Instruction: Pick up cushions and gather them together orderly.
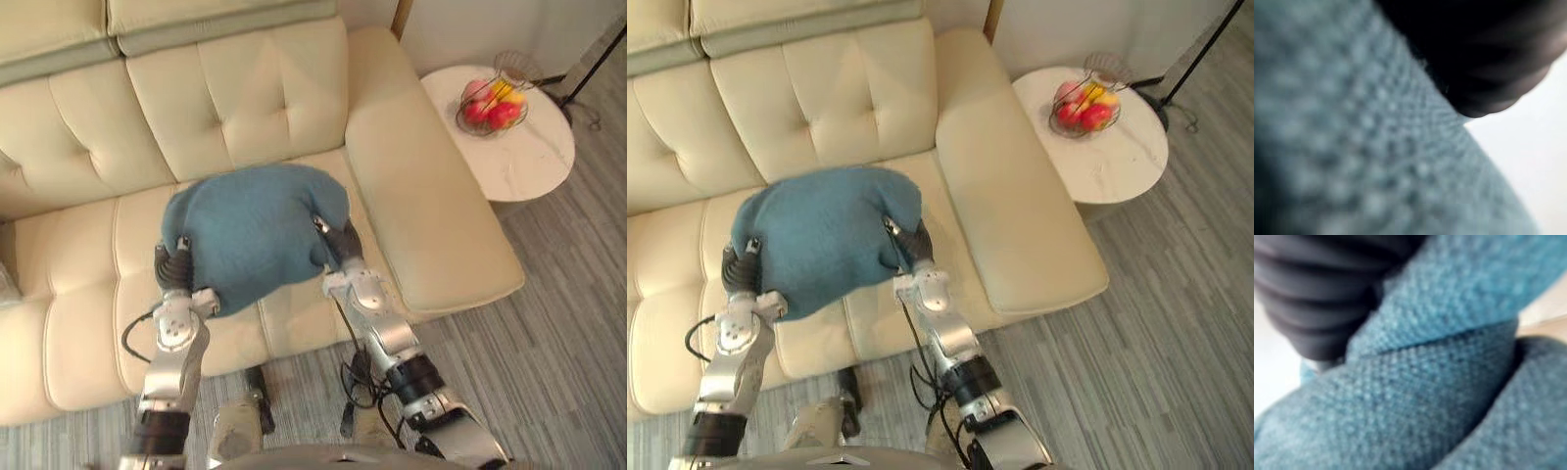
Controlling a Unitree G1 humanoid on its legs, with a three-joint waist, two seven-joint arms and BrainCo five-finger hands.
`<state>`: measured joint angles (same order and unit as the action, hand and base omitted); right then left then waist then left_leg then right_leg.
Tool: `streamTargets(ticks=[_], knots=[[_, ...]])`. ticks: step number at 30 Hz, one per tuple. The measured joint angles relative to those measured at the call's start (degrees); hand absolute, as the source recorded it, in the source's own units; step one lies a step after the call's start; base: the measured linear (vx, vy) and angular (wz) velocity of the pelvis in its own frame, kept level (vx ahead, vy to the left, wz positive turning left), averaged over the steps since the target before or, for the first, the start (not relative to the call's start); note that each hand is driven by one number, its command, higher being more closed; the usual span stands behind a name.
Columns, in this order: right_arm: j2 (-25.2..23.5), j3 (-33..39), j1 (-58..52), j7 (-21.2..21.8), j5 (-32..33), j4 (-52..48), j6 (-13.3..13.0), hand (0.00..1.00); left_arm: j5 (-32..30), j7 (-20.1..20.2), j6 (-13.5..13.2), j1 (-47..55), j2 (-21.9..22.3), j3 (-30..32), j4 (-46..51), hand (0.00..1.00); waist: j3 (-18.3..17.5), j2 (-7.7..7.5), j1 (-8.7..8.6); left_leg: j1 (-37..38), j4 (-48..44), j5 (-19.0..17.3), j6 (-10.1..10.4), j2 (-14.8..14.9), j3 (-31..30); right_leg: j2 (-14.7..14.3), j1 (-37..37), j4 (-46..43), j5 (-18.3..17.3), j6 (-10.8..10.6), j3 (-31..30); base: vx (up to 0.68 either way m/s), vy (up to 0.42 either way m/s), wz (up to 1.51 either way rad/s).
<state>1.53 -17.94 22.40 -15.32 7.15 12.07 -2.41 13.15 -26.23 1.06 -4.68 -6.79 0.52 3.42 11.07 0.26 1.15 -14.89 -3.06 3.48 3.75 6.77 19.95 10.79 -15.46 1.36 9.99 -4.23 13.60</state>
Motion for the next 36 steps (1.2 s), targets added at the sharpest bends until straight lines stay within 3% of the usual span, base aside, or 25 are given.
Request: streamTargets(ticks=[5, 8, 14, 15, 16, 20, 23, 27, 29, 36], knots=[[-1.0, 1.3, 10.7, -8.0, -6.8, -0.4, 0.0, 1.00, -1.0, -5.5, 0.0, -13.9, -2.7, 0.1, -1.9, 1.00, 1.5, 1.66, 1.53, -4.4, 3.1, 3.9, 0.3, 0.2, -0.5, -0.2, -5.9, -1.9, 0.1, -0.2, 1.2, -0.07, -0.021, 0.13], [-1.9, 5.2, 20.4, -15.2, -13.4, -4.6, 0.1, 1.00, -2.4, -9.9, -0.1, -27.8, -4.8, -0.4, -2.0, 1.00, 2.0, 2.44, 2.46, -8.2, 5.0, 6.2, 0.7, 0.1, -1.1, -0.1, -10.9, -3.8, 0.0, 0.0, 1.6, -0.06, -0.034, 0.10], [-4.0, 11.9, 33.8, -23.0, -19.4, -12.1, 0.0, 1.00, -3.3, -11.1, -2.7, -49.7, -8.2, -1.5, -6.0, 1.00, 2.5, 3.08, 2.45, -13.1, 7.5, 9.3, 1.3, -0.3, -1.6, 0.3, -16.7, -4.8, -0.1, 0.0, 2.7, -0.02, -0.011, 0.09], [-3.9, 13.2, 37.3, -24.8, -21.2, -11.6, 0.0, 0.00, -3.3, -11.1, -3.1, -54.5, -9.2, -1.9, -8.5, 1.00, 2.5, 3.09, 2.36, -14.6, 7.5, 10.0, 1.6, -0.2, -1.8, 0.7, -18.0, -4.8, -0.1, 0.1, 3.0, 0.00, -0.016, 0.06], [-3.9, 13.9, 38.4, -25.1, -21.2, -11.4, 0.0, 0.00, -3.3, -11.1, -3.2, -56.0, -9.3, -2.0, -9.3, 0.00, 2.5, 3.09, 2.38, -15.1, 7.5, 10.3, 2.0, -0.2, -1.8, 0.8, -18.5, -4.8, -0.1, 0.1, 3.0, 0.00, -0.029, 0.10], [-2.6, 18.6, 47.9, -28.6, -22.8, -9.0, 0.3, 0.00, -3.3, -11.1, -3.3, -69.1, -10.1, -3.0, -16.3, 0.00, 2.5, 3.17, 2.11, -21.0, 7.5, 13.3, 2.8, 0.2, -2.8, 0.7, -23.0, -4.9, 0.1, 0.2, 4.7, -0.01, -0.030, 0.18], [-1.9, 19.1, 51.3, -30.6, -22.7, -5.5, 1.0, 0.00, -3.3, -11.3, -3.2, -71.9, -10.1, -2.7, -20.1, 0.00, 2.5, 3.16, 2.22, -22.7, 7.5, 14.0, 3.0, 0.3, -2.7, 0.6, -24.6, -4.8, 0.0, 0.3, 4.6, 0.02, 0.005, 0.02], [0.3, 19.3, 55.6, -31.5, -20.1, 0.5, 1.4, 0.00, -3.3, -12.3, -1.1, -75.2, -10.1, -0.3, -25.5, 0.00, 2.5, 3.16, 2.38, -25.4, 7.5, 14.0, 3.0, 1.8, -2.6, -0.8, -26.6, -4.3, 0.1, 0.4, 5.4, 0.02, 0.012, -0.01], [1.3, 19.2, 58.0, -30.9, -17.9, 4.9, 1.4, 0.00, -3.2, -12.0, 0.1, -76.1, -10.1, 1.9, -28.1, 0.00, 2.5, 3.16, 2.57, -27.0, 7.5, 14.0, 3.0, 2.5, -2.6, -1.6, -27.9, -4.0, 0.2, 0.5, 5.8, 0.03, 0.015, -0.06], [4.8, 19.1, 58.7, -24.3, -10.8, 14.6, 1.4, 0.00, -3.2, -7.9, 0.2, -77.1, -11.8, 7.6, -34.0, 0.00, 3.2, 3.13, 2.99, -30.2, 7.5, 14.1, 3.1, 4.1, -1.3, -3.2, -31.3, -4.0, 0.2, 0.6, 5.5, 0.02, 0.032, -0.10]])
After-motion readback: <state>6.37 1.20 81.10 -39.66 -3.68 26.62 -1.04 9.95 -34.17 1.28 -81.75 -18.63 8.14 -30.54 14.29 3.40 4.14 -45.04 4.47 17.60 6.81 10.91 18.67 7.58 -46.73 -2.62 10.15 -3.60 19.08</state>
